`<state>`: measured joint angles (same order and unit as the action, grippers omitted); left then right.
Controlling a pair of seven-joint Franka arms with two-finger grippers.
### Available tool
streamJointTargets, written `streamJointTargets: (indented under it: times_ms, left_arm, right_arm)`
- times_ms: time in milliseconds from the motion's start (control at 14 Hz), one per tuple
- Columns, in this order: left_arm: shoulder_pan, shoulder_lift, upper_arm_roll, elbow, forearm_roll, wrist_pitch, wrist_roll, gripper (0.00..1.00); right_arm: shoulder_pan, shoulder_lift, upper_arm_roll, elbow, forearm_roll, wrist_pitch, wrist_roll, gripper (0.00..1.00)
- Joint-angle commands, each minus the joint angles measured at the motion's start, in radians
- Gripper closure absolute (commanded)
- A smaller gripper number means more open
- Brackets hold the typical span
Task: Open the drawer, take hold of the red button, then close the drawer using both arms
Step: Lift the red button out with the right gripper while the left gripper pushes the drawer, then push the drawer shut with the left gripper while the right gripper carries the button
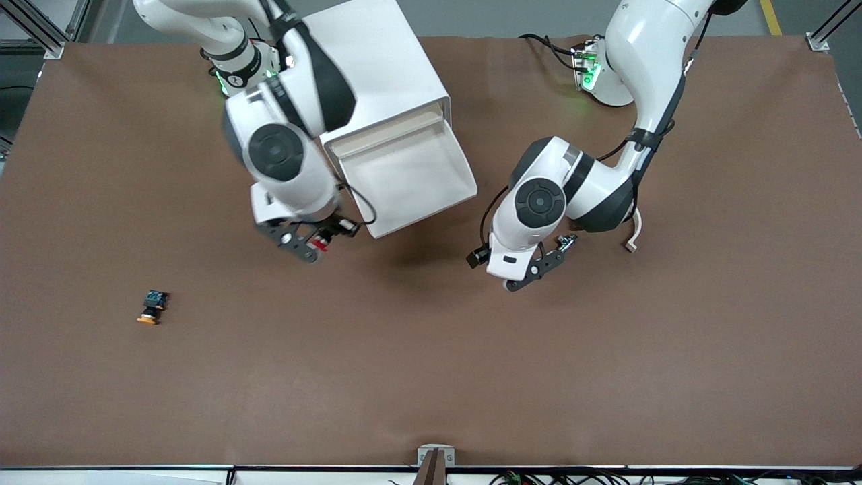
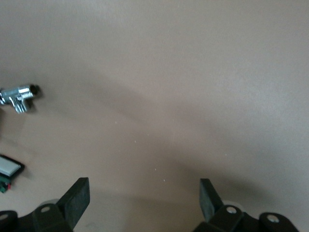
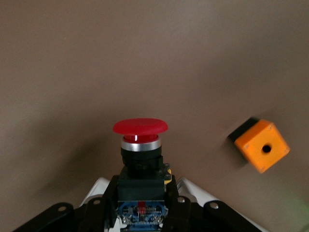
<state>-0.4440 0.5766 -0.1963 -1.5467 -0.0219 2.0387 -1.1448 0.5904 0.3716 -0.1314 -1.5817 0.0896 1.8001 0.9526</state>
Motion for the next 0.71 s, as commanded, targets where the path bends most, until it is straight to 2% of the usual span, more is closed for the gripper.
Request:
streamJointTargets:
  times_ms: [0,286,429,643]
  left_arm:
    - [-0.036,-0.018,-0.002,-0.013,0.023,0.012,-0.07,0.0]
    - [-0.042,-0.015,-0.041,-0.001,0.023,0.008,-0.092,0.0]
    - [-0.064,-0.014,-0.045,0.005,0.022,0.008,-0.089,0.0]
    - [-0.094,-0.003,-0.045,0.008,0.013,0.008,-0.089,0.0]
  right_arm:
    - [-0.133,-0.033,0.018,-0.066,-0.005,0.01,-0.228,1.0]
    - [-0.286,-0.031,0.016,-0.153,-0.03,0.117,-0.512,1.0]
    - [-0.36,-0.029,0.018,-0.222,-0.068,0.223,-0.63,1.0]
    - [-0.449,-0.023,0.018,-0.309,-0.068,0.375,-0.793,1.0]
